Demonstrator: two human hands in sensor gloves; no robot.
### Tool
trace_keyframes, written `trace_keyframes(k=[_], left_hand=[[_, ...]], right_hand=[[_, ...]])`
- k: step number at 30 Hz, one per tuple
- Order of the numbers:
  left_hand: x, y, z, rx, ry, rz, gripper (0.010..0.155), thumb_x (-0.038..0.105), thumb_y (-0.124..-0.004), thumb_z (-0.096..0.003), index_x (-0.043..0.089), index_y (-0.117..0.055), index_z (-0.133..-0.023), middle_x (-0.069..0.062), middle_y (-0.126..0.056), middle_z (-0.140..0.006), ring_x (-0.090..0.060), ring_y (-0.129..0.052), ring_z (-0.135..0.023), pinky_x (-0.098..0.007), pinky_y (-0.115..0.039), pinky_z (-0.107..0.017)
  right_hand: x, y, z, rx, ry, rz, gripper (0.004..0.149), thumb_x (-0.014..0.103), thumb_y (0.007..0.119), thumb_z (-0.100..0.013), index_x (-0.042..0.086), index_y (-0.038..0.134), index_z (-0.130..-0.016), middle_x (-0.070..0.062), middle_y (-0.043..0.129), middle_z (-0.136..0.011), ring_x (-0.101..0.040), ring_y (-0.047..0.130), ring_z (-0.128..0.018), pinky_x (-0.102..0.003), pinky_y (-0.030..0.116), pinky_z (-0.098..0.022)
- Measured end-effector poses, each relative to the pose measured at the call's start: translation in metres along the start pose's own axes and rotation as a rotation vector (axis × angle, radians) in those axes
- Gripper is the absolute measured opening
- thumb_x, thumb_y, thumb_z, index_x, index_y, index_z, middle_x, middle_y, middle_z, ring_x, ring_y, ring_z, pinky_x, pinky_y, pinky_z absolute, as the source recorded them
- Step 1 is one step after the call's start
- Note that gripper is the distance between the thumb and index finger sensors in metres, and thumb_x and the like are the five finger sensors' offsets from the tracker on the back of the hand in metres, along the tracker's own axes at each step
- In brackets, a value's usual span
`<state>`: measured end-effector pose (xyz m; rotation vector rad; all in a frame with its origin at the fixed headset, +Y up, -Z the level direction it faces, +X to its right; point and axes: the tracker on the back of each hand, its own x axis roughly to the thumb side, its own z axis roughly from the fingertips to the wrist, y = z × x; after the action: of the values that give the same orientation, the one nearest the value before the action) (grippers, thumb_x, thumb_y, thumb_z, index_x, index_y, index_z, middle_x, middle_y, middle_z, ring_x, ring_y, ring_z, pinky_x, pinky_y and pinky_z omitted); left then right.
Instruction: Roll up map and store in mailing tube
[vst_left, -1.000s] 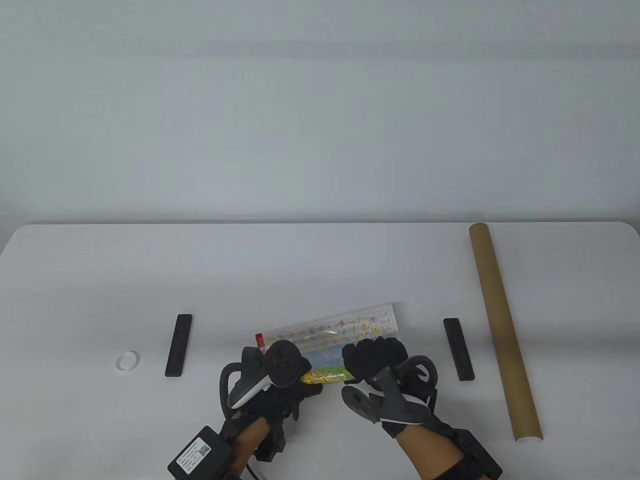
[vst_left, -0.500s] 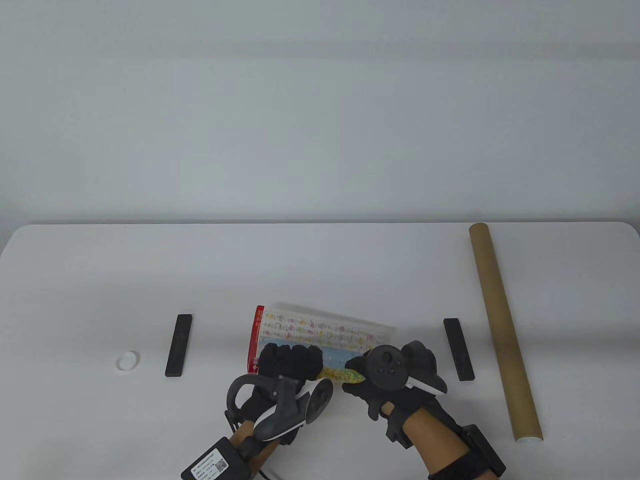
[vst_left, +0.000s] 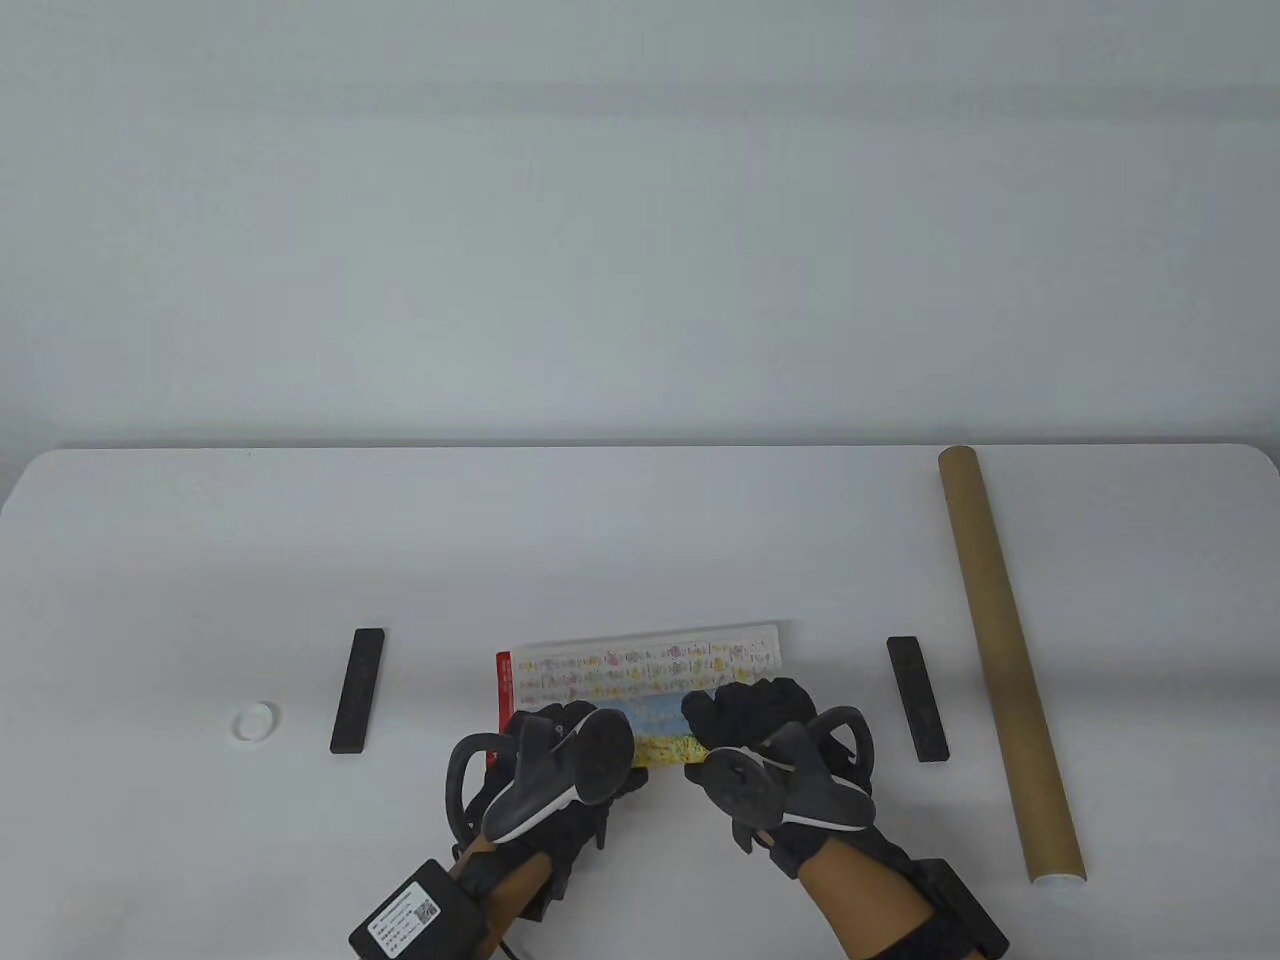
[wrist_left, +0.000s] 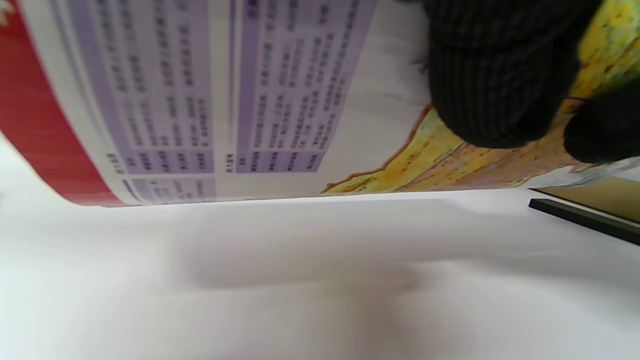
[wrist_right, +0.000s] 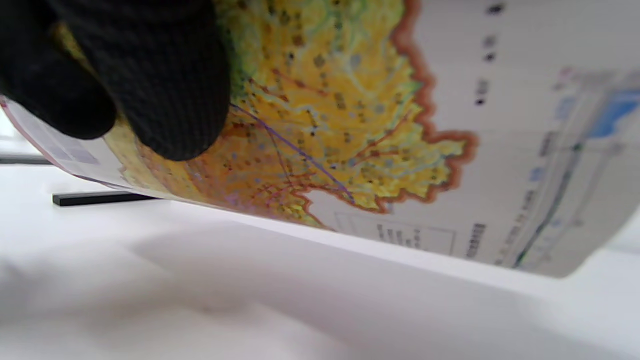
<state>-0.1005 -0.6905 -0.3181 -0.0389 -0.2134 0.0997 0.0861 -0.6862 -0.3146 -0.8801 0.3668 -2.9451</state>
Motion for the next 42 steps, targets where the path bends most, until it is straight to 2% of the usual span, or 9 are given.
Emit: trace_keyframes(k=[6, 10, 14, 19, 23, 26, 30, 37, 42], left_hand=[[-0.009, -0.001, -0.005, -0.084, 0.009, 0.123, 0.053, 0.067, -0.091, -0.0319, 0.041, -0.087, -0.077, 0.010, -0.095, -0.062, -0.012, -0.101, -0.053, -0.037, -0.077, -0.064], [-0.010, -0.003, -0.005, -0.089, -0.018, 0.142, 0.052, 0.066, -0.092, -0.0319, 0.040, -0.088, -0.077, 0.009, -0.095, -0.062, -0.014, -0.101, -0.053, -0.038, -0.076, -0.064], [-0.003, -0.005, -0.002, -0.035, -0.027, 0.071, 0.054, 0.066, -0.092, -0.0322, 0.040, -0.087, -0.080, 0.009, -0.095, -0.065, -0.015, -0.101, -0.057, -0.039, -0.076, -0.066], [0.012, 0.000, 0.008, 0.132, -0.063, -0.128, 0.060, 0.066, -0.091, -0.0320, 0.041, -0.082, -0.086, 0.009, -0.092, -0.075, -0.016, -0.099, -0.068, -0.041, -0.073, -0.070], [0.020, 0.002, 0.011, 0.206, -0.075, -0.220, 0.062, 0.066, -0.093, -0.0298, 0.042, -0.082, -0.086, 0.010, -0.093, -0.071, -0.014, -0.099, -0.063, -0.039, -0.073, -0.069], [0.021, 0.001, 0.011, 0.225, -0.078, -0.251, 0.060, 0.067, -0.094, -0.0277, 0.042, -0.085, -0.082, 0.011, -0.095, -0.064, -0.012, -0.101, -0.056, -0.038, -0.076, -0.066], [0.018, 0.000, 0.006, 0.166, -0.070, -0.215, 0.053, 0.067, -0.094, -0.0286, 0.042, -0.088, -0.076, 0.012, -0.096, -0.058, -0.011, -0.102, -0.050, -0.037, -0.078, -0.064], [0.001, -0.001, -0.003, -0.013, -0.034, 0.007, 0.050, 0.066, -0.094, -0.0300, 0.042, -0.089, -0.073, 0.011, -0.096, -0.056, -0.012, -0.102, -0.048, -0.036, -0.079, -0.062], [-0.005, -0.001, -0.005, -0.066, -0.050, 0.070, 0.049, 0.065, -0.094, -0.0304, 0.042, -0.090, -0.073, 0.010, -0.096, -0.056, -0.012, -0.102, -0.049, -0.037, -0.078, -0.063]], right_hand=[[0.009, -0.008, 0.002, -0.060, -0.017, 0.131, 0.067, 0.044, 0.095, -0.045, 0.008, 0.079, -0.099, -0.015, 0.084, -0.082, -0.042, 0.089, -0.070, -0.067, 0.064, -0.058], [0.009, -0.009, 0.001, -0.029, -0.013, 0.123, 0.061, 0.045, 0.095, -0.044, 0.009, 0.085, -0.091, -0.009, 0.089, -0.068, -0.034, 0.095, -0.053, -0.060, 0.073, -0.052], [0.004, -0.003, -0.001, 0.022, 0.006, 0.089, 0.057, 0.046, 0.095, -0.043, 0.010, 0.088, -0.086, -0.007, 0.091, -0.062, -0.030, 0.097, -0.047, -0.058, 0.078, -0.048], [-0.009, 0.002, -0.003, 0.101, 0.055, -0.075, 0.052, 0.043, 0.097, -0.043, 0.009, 0.091, -0.082, -0.006, 0.093, -0.058, -0.028, 0.098, -0.042, -0.056, 0.080, -0.045], [-0.020, 0.009, -0.006, 0.188, 0.069, -0.262, 0.051, 0.043, 0.097, -0.043, 0.009, 0.091, -0.081, -0.006, 0.093, -0.057, -0.029, 0.098, -0.041, -0.057, 0.079, -0.044], [-0.022, 0.013, -0.006, 0.223, 0.061, -0.310, 0.052, 0.043, 0.097, -0.044, 0.009, 0.091, -0.082, -0.006, 0.093, -0.057, -0.028, 0.098, -0.042, -0.056, 0.080, -0.044], [-0.018, 0.012, -0.004, 0.165, 0.041, -0.242, 0.056, 0.044, 0.096, -0.044, 0.008, 0.089, -0.086, -0.008, 0.092, -0.062, -0.031, 0.097, -0.047, -0.058, 0.077, -0.047], [0.007, -0.003, 0.004, -0.036, -0.038, 0.124, 0.065, 0.046, 0.095, -0.043, 0.009, 0.081, -0.095, -0.010, 0.087, -0.074, -0.036, 0.094, -0.062, -0.062, 0.071, -0.056], [0.012, -0.004, 0.004, -0.072, -0.046, 0.152, 0.062, 0.046, 0.096, -0.042, 0.010, 0.086, -0.090, -0.007, 0.090, -0.065, -0.030, 0.096, -0.051, -0.058, 0.075, -0.052]])
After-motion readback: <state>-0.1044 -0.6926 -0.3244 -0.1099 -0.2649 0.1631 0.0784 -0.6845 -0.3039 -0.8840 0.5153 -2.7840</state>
